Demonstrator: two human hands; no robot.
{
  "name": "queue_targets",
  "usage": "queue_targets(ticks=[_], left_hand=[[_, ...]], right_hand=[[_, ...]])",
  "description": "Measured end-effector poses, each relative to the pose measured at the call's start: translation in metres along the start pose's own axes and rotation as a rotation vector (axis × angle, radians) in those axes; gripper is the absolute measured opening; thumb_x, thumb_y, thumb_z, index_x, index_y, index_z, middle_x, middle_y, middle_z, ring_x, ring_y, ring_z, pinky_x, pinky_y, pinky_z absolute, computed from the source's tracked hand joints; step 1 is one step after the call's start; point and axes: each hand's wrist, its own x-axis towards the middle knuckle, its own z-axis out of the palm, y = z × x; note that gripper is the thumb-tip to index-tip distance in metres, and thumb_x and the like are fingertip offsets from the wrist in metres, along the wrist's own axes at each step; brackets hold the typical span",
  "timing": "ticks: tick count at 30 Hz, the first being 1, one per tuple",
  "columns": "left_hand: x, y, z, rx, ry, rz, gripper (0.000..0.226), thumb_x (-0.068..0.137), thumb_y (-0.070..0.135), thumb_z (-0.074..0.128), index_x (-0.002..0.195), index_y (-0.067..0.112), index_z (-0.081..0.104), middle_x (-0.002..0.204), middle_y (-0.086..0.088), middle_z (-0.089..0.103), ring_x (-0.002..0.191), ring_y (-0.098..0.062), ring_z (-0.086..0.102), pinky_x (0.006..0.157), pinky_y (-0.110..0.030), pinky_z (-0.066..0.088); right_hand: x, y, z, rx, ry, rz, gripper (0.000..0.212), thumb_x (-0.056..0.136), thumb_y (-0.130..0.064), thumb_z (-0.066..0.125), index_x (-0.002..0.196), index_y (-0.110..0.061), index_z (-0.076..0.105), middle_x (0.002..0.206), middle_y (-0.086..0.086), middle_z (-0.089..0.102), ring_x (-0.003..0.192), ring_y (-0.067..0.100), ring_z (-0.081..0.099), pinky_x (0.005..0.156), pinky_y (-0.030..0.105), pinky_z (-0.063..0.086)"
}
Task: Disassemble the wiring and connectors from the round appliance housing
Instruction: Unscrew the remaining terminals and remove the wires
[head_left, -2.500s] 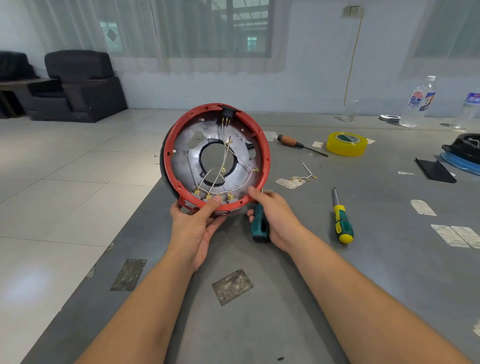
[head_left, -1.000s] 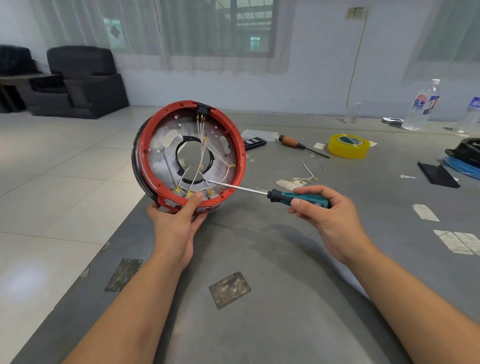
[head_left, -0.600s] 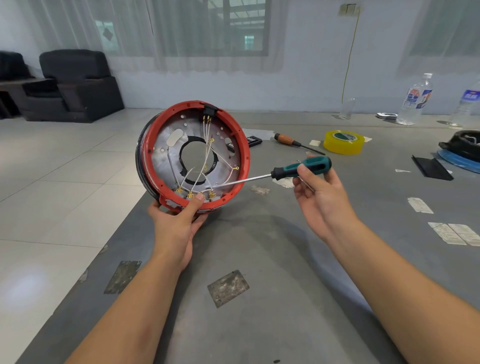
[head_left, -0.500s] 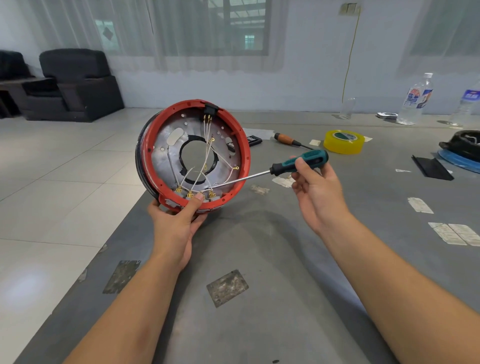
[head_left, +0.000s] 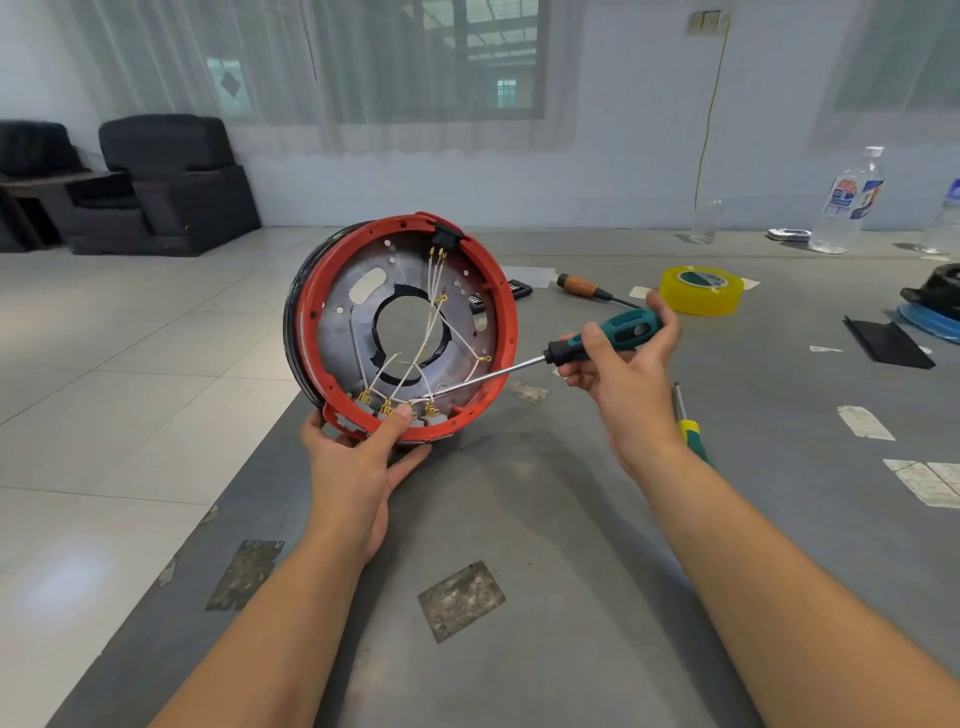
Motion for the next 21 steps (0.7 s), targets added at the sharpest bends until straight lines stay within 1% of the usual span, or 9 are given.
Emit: queue_targets(ticks=[2, 4, 7, 9, 11, 15, 19, 21], left_hand=[[0.001, -0.001, -0.001, -0.017, -0.01, -0.002, 0.079, 0.088, 0.004, 0.083, 0.147, 0.029, 0.037, 0.141, -0.011, 0.062, 0.113, -0.032, 0.075, 0.081, -0.047, 0.066], [0.0, -0.001, -0.001, -0.027, -0.017, -0.006, 0.079, 0.088, 0.004, 0.082, 0.148, 0.03, 0.037, 0.141, -0.011, 0.063, 0.113, -0.033, 0.075, 0.081, -0.047, 0.066], [-0.002, 0.001, -0.001, -0.023, -0.019, -0.006, 0.073, 0.089, 0.004, 0.081, 0.145, 0.028, 0.041, 0.141, -0.011, 0.064, 0.114, -0.033, 0.074, 0.083, -0.048, 0.066], [-0.003, 0.002, 0.0, -0.033, -0.034, -0.013, 0.067, 0.09, 0.004, 0.081, 0.143, 0.023, 0.045, 0.141, -0.014, 0.065, 0.116, -0.033, 0.074, 0.085, -0.052, 0.065], [-0.004, 0.003, 0.0, -0.039, -0.038, -0.022, 0.066, 0.09, 0.003, 0.081, 0.143, 0.019, 0.046, 0.141, -0.017, 0.065, 0.116, -0.035, 0.073, 0.087, -0.057, 0.064], [-0.003, 0.004, -0.002, -0.061, -0.018, -0.03, 0.069, 0.089, -0.001, 0.08, 0.142, 0.023, 0.043, 0.14, -0.014, 0.064, 0.115, -0.035, 0.074, 0.084, -0.061, 0.063], [-0.003, 0.003, -0.002, -0.058, -0.031, -0.02, 0.065, 0.089, -0.004, 0.079, 0.138, 0.024, 0.047, 0.139, -0.013, 0.065, 0.11, -0.034, 0.076, 0.082, -0.058, 0.064], [-0.002, 0.003, -0.003, -0.057, -0.035, -0.024, 0.065, 0.089, -0.005, 0.078, 0.14, 0.023, 0.047, 0.14, -0.015, 0.064, 0.111, -0.035, 0.076, 0.084, -0.06, 0.063]], right_hand=[[0.0, 0.001, 0.002, -0.004, -0.026, 0.015, 0.071, 0.096, -0.012, 0.069, 0.142, -0.042, 0.023, 0.109, 0.021, 0.069, 0.065, 0.027, 0.071, 0.064, 0.032, 0.058], [-0.001, 0.002, 0.003, -0.029, -0.038, 0.017, 0.075, 0.093, -0.009, 0.072, 0.138, -0.046, 0.025, 0.118, 0.026, 0.063, 0.067, 0.03, 0.073, 0.062, 0.031, 0.059], [-0.001, 0.004, 0.004, -0.046, -0.039, 0.003, 0.072, 0.094, -0.009, 0.07, 0.137, -0.043, 0.025, 0.118, 0.03, 0.061, 0.067, 0.03, 0.073, 0.065, 0.032, 0.059], [-0.001, 0.005, 0.005, -0.071, -0.025, -0.021, 0.07, 0.095, -0.011, 0.069, 0.138, -0.042, 0.023, 0.114, 0.029, 0.063, 0.065, 0.028, 0.072, 0.067, 0.033, 0.058], [0.001, 0.005, 0.005, -0.1, 0.009, -0.068, 0.068, 0.095, -0.014, 0.068, 0.137, -0.041, 0.023, 0.109, 0.025, 0.064, 0.062, 0.026, 0.071, 0.065, 0.031, 0.058], [0.006, 0.003, 0.0, -0.108, 0.074, -0.156, 0.068, 0.091, -0.019, 0.068, 0.138, -0.036, 0.022, 0.097, 0.017, 0.067, 0.056, 0.023, 0.066, 0.062, 0.029, 0.055], [0.009, 0.002, -0.005, -0.139, 0.05, -0.181, 0.066, 0.087, -0.023, 0.069, 0.134, -0.04, 0.026, 0.106, 0.017, 0.061, 0.054, 0.022, 0.064, 0.061, 0.029, 0.055], [0.01, 0.001, -0.005, -0.142, 0.023, -0.194, 0.064, 0.086, -0.025, 0.071, 0.13, -0.044, 0.029, 0.109, 0.017, 0.059, 0.055, 0.022, 0.064, 0.061, 0.029, 0.055]])
